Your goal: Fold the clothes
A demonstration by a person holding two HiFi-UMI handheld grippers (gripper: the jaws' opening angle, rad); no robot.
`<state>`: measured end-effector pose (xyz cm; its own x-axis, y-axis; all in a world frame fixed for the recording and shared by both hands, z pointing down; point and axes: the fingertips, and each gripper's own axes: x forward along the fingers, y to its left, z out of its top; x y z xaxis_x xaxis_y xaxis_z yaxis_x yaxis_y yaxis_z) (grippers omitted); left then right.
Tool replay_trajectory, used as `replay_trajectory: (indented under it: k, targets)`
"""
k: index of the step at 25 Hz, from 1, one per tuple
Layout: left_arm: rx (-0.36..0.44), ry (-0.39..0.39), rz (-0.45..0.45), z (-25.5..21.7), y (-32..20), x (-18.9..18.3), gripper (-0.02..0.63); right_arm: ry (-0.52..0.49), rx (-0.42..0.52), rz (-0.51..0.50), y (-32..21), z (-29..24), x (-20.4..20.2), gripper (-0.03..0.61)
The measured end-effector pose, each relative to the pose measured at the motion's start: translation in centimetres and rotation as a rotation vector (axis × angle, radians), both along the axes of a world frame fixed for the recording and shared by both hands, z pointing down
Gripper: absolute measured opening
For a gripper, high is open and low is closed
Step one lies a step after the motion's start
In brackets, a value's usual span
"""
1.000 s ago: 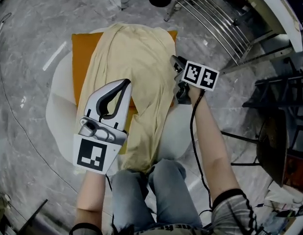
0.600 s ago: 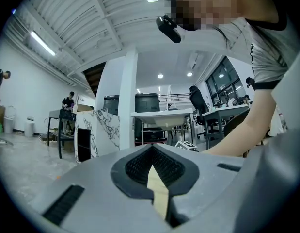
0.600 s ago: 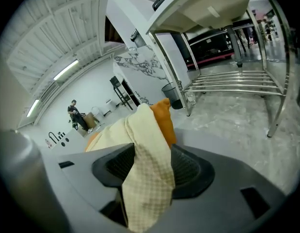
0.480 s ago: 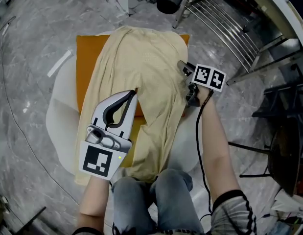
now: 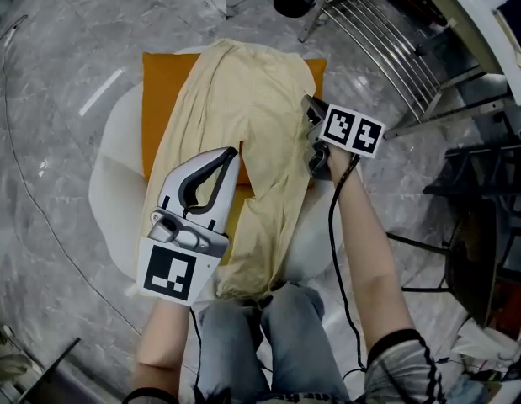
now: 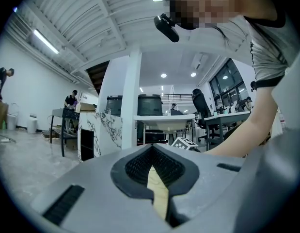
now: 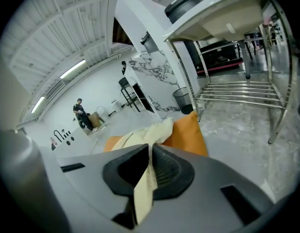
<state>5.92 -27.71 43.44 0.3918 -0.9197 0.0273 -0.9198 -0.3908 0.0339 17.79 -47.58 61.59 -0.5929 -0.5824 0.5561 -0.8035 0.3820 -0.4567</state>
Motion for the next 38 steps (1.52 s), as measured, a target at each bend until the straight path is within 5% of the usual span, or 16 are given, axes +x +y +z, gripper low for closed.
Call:
replay_trajectory:
  k: [10,24,31,38]
  targets:
    - [-0.013,0.019,-0.054,-4.9,1.2,-4.2,0.003,-0.001,0.004,-0.068,1.7,-4.5,-9.8,0.023]
    - [-0.083,0.025,-0.18,-3.3,4.7,-11.6,0.003,0.066,0.01,-0.284,3.2,-3.5,-25.2,0.023]
    - [-0.107,0.017,-0.244,-2.6,6.5,-14.3,0.003,0.069,0.009,-0.3,3.9,-1.7,-28.5,0.025]
    - [-0.114,0.008,-0.268,-3.4,7.0,-14.8,0.003,-0.001,0.02,-0.384,6.2,-2.9,-30.0,0.092]
